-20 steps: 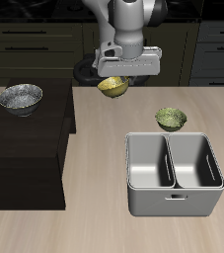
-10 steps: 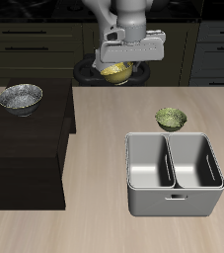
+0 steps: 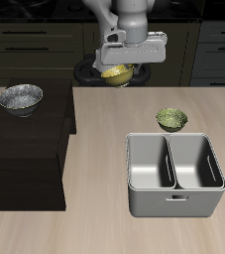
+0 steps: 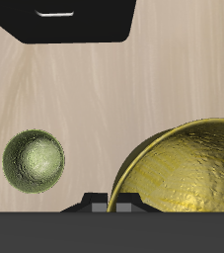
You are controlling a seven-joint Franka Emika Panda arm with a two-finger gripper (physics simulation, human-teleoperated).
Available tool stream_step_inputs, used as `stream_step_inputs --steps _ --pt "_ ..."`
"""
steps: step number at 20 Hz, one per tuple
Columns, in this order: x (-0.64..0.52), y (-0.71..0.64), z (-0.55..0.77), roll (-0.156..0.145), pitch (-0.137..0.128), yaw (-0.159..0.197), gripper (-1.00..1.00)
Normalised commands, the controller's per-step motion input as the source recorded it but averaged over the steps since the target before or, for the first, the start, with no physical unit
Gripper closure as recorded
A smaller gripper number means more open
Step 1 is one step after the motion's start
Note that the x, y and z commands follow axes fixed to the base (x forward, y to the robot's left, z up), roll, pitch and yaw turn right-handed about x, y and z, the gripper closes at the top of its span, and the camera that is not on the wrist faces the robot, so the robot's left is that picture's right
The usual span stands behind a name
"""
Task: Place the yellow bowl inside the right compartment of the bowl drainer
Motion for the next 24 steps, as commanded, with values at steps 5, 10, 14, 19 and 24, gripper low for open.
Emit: stream_step_inputs --steps 5,10,14,19,24 --pt "0.19 0.08 0.06 -0.003 0.017 0.002 1.00" --pt "0.33 0.07 0.12 -0.012 0.028 -0.012 1.00" --pt "0.36 0.08 0.17 -0.014 0.010 0.012 1.00" --pt "0.36 0.08 0.10 0.008 0.022 0.005 1.00" --pt "0.42 0.10 0.11 -0.014 0.004 0.020 1.00"
